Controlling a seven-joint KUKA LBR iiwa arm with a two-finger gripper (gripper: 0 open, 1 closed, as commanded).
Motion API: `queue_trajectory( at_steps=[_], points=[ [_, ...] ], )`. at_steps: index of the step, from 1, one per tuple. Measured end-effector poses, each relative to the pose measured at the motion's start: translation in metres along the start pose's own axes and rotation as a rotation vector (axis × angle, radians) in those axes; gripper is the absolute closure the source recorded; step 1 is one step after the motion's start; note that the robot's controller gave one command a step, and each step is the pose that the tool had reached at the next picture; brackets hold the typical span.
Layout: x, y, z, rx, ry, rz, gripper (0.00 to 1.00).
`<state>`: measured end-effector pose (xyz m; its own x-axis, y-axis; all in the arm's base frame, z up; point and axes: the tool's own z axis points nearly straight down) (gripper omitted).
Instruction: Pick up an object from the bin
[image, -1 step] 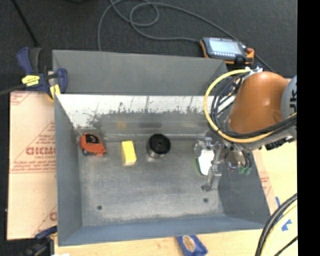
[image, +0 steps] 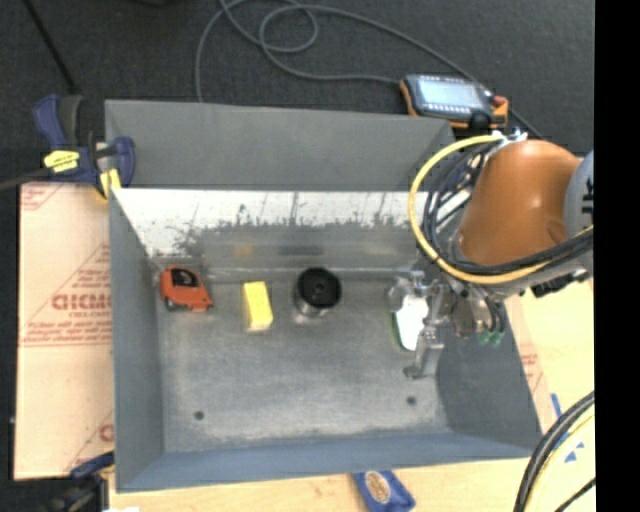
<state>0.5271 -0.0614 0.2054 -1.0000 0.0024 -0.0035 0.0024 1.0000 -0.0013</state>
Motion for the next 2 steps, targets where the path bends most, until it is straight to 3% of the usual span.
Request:
queue_trajectory(
  at_steps=[1, 2],
  points=[
    [-0.023, 0.037, 0.017, -0.001, -0.004, 0.014, 0.00],
    [-0.017, 0.077, 0.019, -0.002, 0.002, 0.171, 0.00]
  ],
)
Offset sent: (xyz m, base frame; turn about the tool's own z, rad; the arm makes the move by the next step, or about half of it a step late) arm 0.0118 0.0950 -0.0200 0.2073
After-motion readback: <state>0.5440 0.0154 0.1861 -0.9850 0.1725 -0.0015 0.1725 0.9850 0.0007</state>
